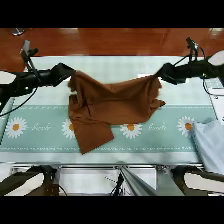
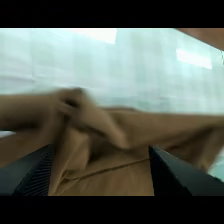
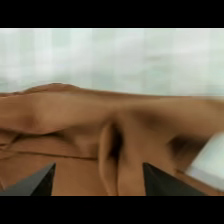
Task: Fold the shirts.
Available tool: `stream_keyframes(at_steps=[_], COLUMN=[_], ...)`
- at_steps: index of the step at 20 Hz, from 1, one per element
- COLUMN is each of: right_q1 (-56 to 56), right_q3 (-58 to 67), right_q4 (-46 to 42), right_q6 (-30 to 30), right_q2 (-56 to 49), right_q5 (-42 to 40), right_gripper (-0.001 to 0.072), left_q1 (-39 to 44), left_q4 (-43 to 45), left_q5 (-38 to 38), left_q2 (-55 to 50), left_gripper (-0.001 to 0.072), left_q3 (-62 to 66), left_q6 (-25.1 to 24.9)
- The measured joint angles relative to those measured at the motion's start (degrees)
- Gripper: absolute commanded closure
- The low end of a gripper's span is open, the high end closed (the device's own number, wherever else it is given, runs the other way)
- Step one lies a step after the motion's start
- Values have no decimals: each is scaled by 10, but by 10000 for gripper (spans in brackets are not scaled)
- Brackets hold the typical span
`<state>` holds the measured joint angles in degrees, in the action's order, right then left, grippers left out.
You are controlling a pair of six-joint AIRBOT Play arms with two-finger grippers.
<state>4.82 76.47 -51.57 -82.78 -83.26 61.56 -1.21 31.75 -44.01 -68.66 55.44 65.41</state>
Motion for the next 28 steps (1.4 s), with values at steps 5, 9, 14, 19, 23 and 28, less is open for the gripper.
stream_keyframes(at_steps=[5, 9, 14, 19, 23, 28], right_q1=[108, 213, 274, 286, 289, 289], right_q3=[85, -12, -233, -308, -322, -326], right_q4=[-10, -92, -16, 56, 71, 79], right_q6=[5, 0, 48, 103, 118, 130], right_q2=[-21, 39, 118, 138, 141, 140], right_q5=[106, 143, 73, 55, 54, 49], right_gripper=[81, 83, 83, 83, 83, 84], left_q1=[-116, -227, -270, -223, -156, -87], left_q4=[94, 143, 86, 3, -47, -73], left_q5=[-184, -303, -305, -207, -105, -48], left_q2=[-3, 25, 52, 51, 47, 17], left_gripper=[4, 5, 7, 9, 9, 478], left_q3=[30, -58, -237, -319, -329, -312], left_q6=[26, 34, -15, -61, -72, -76])
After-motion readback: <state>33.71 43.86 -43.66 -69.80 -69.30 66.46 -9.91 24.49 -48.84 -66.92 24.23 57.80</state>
